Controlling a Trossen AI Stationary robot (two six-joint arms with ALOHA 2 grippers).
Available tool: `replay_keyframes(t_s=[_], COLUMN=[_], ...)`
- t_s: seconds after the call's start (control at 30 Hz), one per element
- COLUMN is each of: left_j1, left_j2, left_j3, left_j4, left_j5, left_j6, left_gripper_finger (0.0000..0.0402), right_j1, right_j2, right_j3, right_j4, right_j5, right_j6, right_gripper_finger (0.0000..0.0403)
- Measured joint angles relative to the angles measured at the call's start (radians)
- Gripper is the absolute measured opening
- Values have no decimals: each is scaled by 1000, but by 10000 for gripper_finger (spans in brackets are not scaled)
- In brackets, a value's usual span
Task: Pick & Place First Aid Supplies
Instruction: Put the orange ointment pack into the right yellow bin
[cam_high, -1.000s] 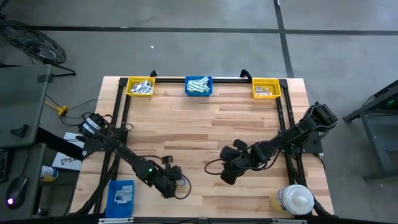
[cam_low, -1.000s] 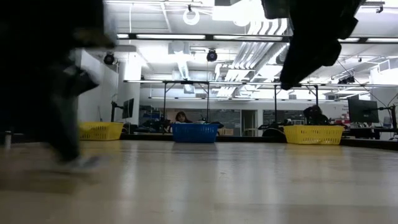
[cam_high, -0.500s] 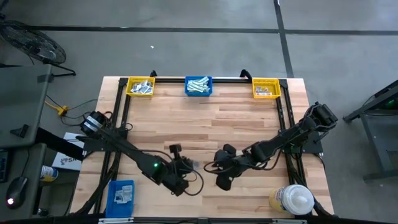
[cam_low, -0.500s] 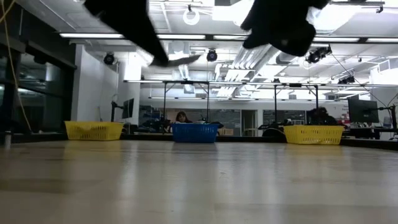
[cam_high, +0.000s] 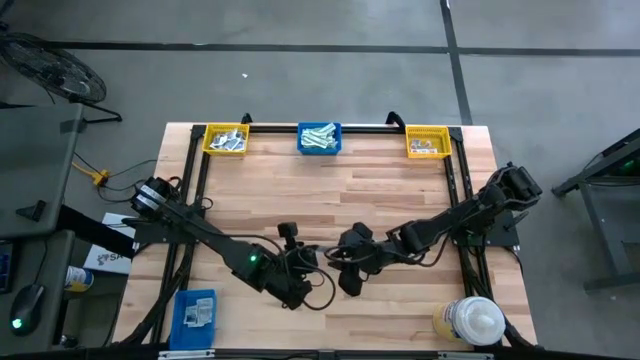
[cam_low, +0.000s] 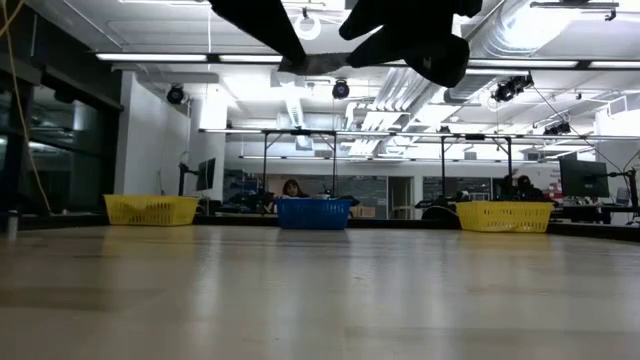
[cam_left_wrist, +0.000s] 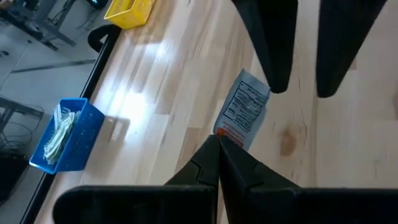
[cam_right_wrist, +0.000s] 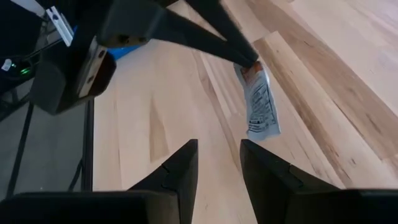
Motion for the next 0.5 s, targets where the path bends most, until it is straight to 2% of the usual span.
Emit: replay_keyframes(t_s=[0.33, 0.5], left_j1=[0, 0], left_j2=[0, 0], left_j3=[0, 0], left_j4=[0, 1], left_j5=[-3, -2], left_j6=[0, 0], left_gripper_finger=[0, 0], right_j1=[-45, -67], right_j2=[0, 0], right_j3=[0, 0], right_j4=[-9, -108], right_j5=[-19, -44], right_j6=[16, 52], right_gripper_finger=[114, 114])
